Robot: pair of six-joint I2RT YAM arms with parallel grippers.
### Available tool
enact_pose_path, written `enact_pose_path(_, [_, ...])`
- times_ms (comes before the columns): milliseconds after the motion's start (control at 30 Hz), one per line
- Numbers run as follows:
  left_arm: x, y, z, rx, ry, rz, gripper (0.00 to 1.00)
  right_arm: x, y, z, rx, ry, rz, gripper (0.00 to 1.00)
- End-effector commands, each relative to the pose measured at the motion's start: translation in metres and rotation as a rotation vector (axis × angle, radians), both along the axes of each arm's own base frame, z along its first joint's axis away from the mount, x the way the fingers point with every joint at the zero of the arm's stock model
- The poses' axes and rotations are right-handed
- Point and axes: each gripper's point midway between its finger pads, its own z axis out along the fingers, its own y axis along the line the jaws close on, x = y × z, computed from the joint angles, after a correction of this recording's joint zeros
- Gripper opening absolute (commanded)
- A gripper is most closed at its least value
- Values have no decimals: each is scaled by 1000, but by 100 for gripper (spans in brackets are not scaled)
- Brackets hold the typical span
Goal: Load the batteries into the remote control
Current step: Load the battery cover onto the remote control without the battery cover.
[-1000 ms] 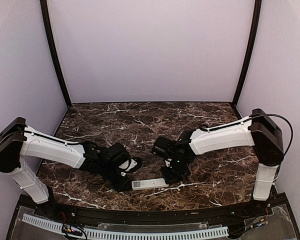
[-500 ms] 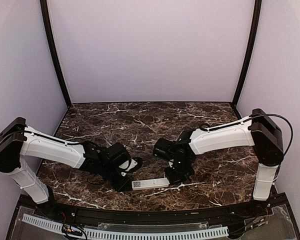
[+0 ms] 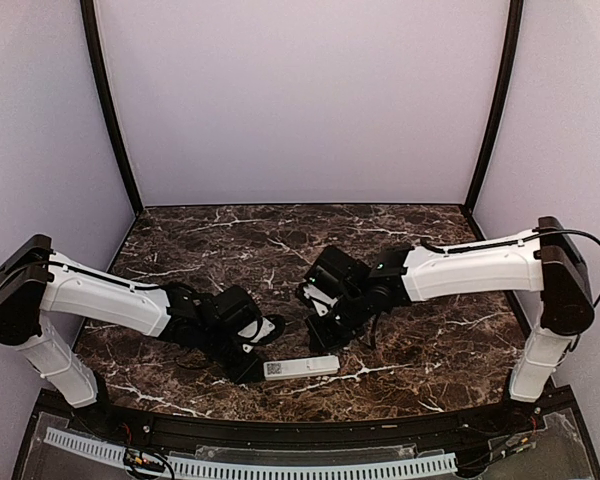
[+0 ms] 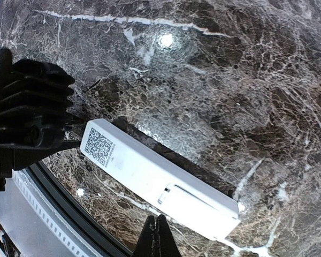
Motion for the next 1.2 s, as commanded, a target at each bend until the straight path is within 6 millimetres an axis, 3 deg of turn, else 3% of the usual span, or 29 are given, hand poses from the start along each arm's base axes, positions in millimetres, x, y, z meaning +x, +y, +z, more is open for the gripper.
enact_pose_path(0, [0,2,-3,-1,3,-7,20,-9,16,-13,38,30,64,0])
enact_pose_path(267, [0,1,-3,0,3,-8,20,-4,13,-20,20,33,49,0])
enact_pose_path(467, [0,1,-3,0,2,-8,20,-5,-7,-49,-28,77,8,0])
enact_pose_path(800, [0,1,-4,2,4,-11,20,-12,-14,-69,-50,112,5,0])
enact_pose_path(933, [0,0,-4,2,5,-11,20,-10,-10,-56,-34,99,18,0])
enact_pose_path(1167, [0,0,-4,3,6,-13,19,7,6,5,88,27,2,0])
